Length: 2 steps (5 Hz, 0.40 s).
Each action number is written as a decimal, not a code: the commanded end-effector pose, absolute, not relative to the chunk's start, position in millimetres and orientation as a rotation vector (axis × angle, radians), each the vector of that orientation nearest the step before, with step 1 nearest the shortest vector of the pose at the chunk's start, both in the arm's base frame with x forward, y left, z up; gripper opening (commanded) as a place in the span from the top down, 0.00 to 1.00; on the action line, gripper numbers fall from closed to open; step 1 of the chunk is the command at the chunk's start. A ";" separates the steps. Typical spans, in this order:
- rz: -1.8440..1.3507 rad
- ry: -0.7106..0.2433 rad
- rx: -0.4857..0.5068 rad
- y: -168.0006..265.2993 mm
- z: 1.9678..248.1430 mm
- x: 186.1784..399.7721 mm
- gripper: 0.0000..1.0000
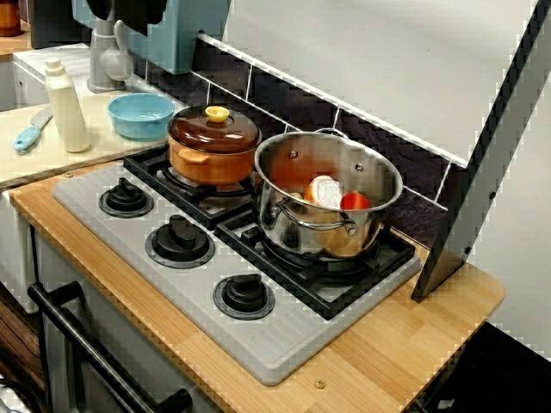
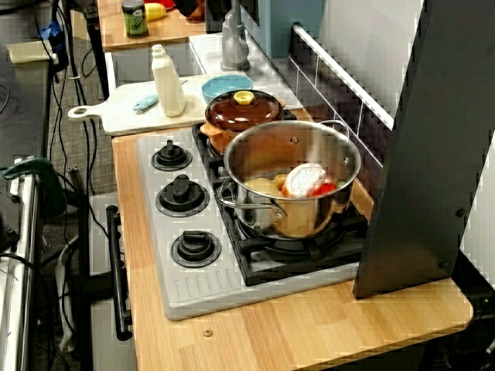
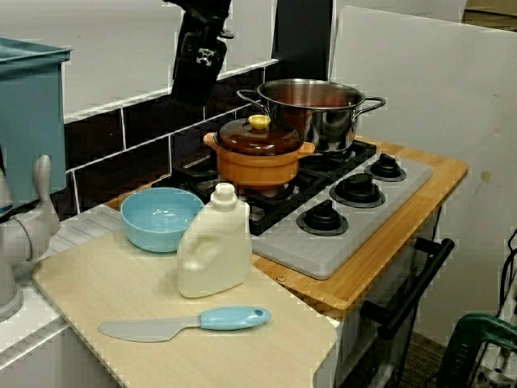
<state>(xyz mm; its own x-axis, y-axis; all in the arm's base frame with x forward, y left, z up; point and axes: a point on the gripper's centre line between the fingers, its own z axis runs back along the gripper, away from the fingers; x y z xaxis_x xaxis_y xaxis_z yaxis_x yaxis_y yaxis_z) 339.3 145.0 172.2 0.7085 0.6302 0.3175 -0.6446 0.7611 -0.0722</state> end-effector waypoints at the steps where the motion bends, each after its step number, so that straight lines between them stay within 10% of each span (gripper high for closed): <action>1: 0.508 -0.501 0.028 127.6 171.9 353.5 0.00; 2: 0.407 -0.550 0.034 111.9 157.6 352.1 0.00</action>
<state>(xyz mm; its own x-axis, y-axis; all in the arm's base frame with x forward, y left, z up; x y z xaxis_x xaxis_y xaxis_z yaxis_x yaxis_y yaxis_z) 350.9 112.9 135.0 0.8033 0.3835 0.4556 -0.3958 0.9155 -0.0727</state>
